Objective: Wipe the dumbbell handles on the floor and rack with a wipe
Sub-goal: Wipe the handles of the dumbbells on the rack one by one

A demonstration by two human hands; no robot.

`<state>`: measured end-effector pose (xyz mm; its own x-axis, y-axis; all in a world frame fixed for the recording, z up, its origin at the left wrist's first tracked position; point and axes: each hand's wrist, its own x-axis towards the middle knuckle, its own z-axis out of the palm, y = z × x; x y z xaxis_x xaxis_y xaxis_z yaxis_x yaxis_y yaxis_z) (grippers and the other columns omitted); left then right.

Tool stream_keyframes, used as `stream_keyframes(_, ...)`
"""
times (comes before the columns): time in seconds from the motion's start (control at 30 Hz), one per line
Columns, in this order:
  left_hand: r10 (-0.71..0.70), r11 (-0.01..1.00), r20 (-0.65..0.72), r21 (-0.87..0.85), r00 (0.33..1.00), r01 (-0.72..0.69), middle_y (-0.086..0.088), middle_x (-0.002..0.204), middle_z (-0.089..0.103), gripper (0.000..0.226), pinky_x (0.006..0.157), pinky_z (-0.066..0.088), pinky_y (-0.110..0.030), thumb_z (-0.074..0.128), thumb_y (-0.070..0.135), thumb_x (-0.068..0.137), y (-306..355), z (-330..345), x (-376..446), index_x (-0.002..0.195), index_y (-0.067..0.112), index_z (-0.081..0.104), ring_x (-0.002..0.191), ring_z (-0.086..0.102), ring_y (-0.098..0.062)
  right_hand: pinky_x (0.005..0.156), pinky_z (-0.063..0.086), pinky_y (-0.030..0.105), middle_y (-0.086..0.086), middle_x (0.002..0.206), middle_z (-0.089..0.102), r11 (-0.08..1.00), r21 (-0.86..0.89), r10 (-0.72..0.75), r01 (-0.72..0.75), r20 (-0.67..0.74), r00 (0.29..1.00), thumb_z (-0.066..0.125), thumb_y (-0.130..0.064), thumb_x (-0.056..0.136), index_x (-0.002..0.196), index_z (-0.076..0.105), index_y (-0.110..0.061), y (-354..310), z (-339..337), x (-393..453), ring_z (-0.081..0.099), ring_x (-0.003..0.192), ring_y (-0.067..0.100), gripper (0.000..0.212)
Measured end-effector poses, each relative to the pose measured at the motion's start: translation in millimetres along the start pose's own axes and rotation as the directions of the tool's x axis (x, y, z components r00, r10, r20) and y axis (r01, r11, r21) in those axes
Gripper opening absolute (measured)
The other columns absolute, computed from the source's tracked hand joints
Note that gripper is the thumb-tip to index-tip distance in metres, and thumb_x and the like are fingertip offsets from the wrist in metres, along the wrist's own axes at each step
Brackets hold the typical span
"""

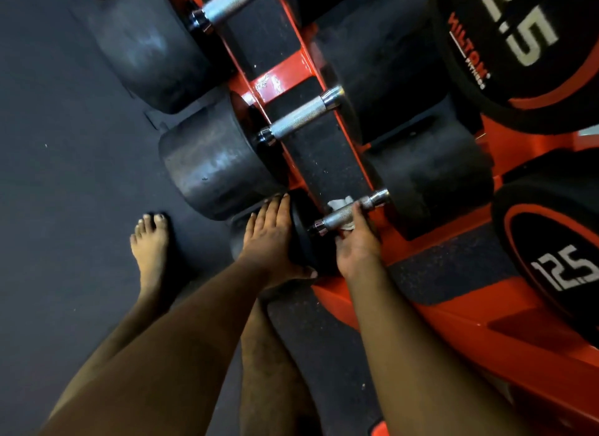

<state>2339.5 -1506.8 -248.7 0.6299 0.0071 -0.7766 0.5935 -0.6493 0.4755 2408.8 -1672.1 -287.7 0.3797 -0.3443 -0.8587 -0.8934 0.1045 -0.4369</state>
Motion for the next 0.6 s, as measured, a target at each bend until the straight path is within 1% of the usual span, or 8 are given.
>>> stream_keyframes(0.1, 0.003, 1.0, 0.025, 0.004, 1.0, -0.003, -0.003, 0.17, -0.011, 0.157, 0.126, -0.007, -0.041, 0.092, 0.06, 0.054, -1.2, -1.5, -0.5, 0.16, 0.019, -0.016, 0.156, -0.01, -0.022, 0.097, 0.055, 0.032, 0.001, 0.105, 0.072, 0.968, 0.188, -0.129, 0.164, -0.187, 0.974, 0.065, -0.015, 0.096, 0.115, 0.061, -0.016, -8.6, 4.8, -13.3, 0.071, 0.091, 0.007, 0.019)
stream_keyframes(0.13, 0.001, 1.0, 0.035, 0.002, 0.999, -0.001, -0.003, 0.17, -0.012, 0.157, 0.126, -0.007, -0.041, 0.092, 0.059, 0.055, -0.7, -2.1, -0.9, 0.16, 0.019, -0.017, 0.156, -0.011, -0.022, 0.088, 0.056, 0.023, -0.006, 0.095, 0.073, 0.966, 0.166, -0.161, 0.2, -0.222, 0.962, 0.056, -0.003, 0.1, 0.119, 0.06, -0.012, -8.3, 7.2, -20.2, 0.07, 0.082, 0.001, 0.021)
stream_keyframes(0.23, 0.005, 1.0, 0.057, -0.008, 0.998, -0.004, -0.004, 0.17, -0.014, 0.155, 0.126, -0.008, -0.041, 0.092, 0.058, 0.057, 0.6, -5.4, -1.0, 0.159, 0.019, -0.018, 0.156, -0.013, -0.022, 0.088, 0.057, 0.024, 0.0, 0.1, 0.074, 0.971, -0.081, -0.236, 0.226, -0.17, 0.957, 0.055, -0.004, 0.101, 0.133, 0.06, -0.004, 8.9, 10.1, -48.0, 0.071, 0.096, 0.013, 0.032)
stream_keyframes(0.3, 0.005, 1.0, 0.063, -0.004, 0.998, -0.005, -0.005, 0.17, -0.014, 0.155, 0.126, -0.008, -0.042, 0.091, 0.059, 0.058, 1.2, -6.5, -1.7, 0.159, 0.018, -0.019, 0.156, -0.013, -0.023, 0.093, 0.055, 0.027, 0.006, 0.111, 0.074, 0.875, -0.407, -0.303, 0.263, -0.037, 0.952, 0.06, -0.007, 0.099, 0.129, 0.065, -0.005, 22.1, 4.7, -60.4, 0.07, 0.105, 0.019, 0.03)
stream_keyframes(0.37, 0.01, 1.0, 0.075, -0.002, 0.997, -0.01, -0.005, 0.17, -0.013, 0.154, 0.126, -0.007, -0.042, 0.091, 0.059, 0.058, 1.1, -6.3, -1.3, 0.159, 0.017, -0.019, 0.156, -0.012, -0.024, 0.09, 0.049, 0.019, 0.008, 0.111, 0.075, 0.576, -0.654, -0.516, 0.491, 0.176, 0.839, 0.063, -0.004, 0.095, 0.124, 0.07, -0.006, 14.6, -1.3, -72.4, 0.07, 0.104, 0.019, 0.03)
stream_keyframes(0.47, 0.002, 1.0, 0.062, -0.002, 0.998, -0.002, -0.005, 0.17, -0.012, 0.156, 0.124, -0.008, -0.04, 0.092, 0.059, 0.056, 0.5, -5.8, -1.2, 0.159, 0.016, -0.017, 0.156, -0.01, -0.024, 0.1, 0.041, 0.019, 0.01, 0.128, 0.068, 0.07, -0.738, -0.763, 0.671, 0.394, 0.513, 0.057, 0.004, 0.095, 0.133, 0.065, -0.009, -12.3, -4.3, -56.9, 0.06, 0.119, 0.016, 0.041)
stream_keyframes(0.5, 0.002, 1.0, 0.058, -0.005, 0.998, -0.002, -0.005, 0.17, -0.011, 0.157, 0.123, -0.009, -0.04, 0.092, 0.059, 0.055, 0.0, -5.2, -0.5, 0.159, 0.016, -0.017, 0.156, -0.01, -0.024, 0.11, 0.039, 0.026, 0.01, 0.136, 0.064, -0.028, -0.773, -0.75, 0.634, 0.436, 0.498, 0.052, 0.005, 0.095, 0.138, 0.061, -0.009, -20.1, -3.9, -44.0, 0.055, 0.13, 0.019, 0.046)
stream_keyframes(0.6, 0.007, 1.0, 0.064, -0.01, 0.998, -0.007, -0.006, 0.17, -0.011, 0.156, 0.124, -0.008, -0.04, 0.092, 0.058, 0.056, 0.4, -5.3, -1.5, 0.159, 0.016, -0.017, 0.156, -0.01, -0.023, 0.123, 0.016, 0.045, 0.007, 0.149, 0.053, -0.334, -0.82, -0.512, 0.465, 0.572, 0.641, 0.035, -0.002, 0.095, 0.145, 0.053, -0.013, -20.7, 2.6, -26.5, 0.034, 0.148, 0.028, 0.054)
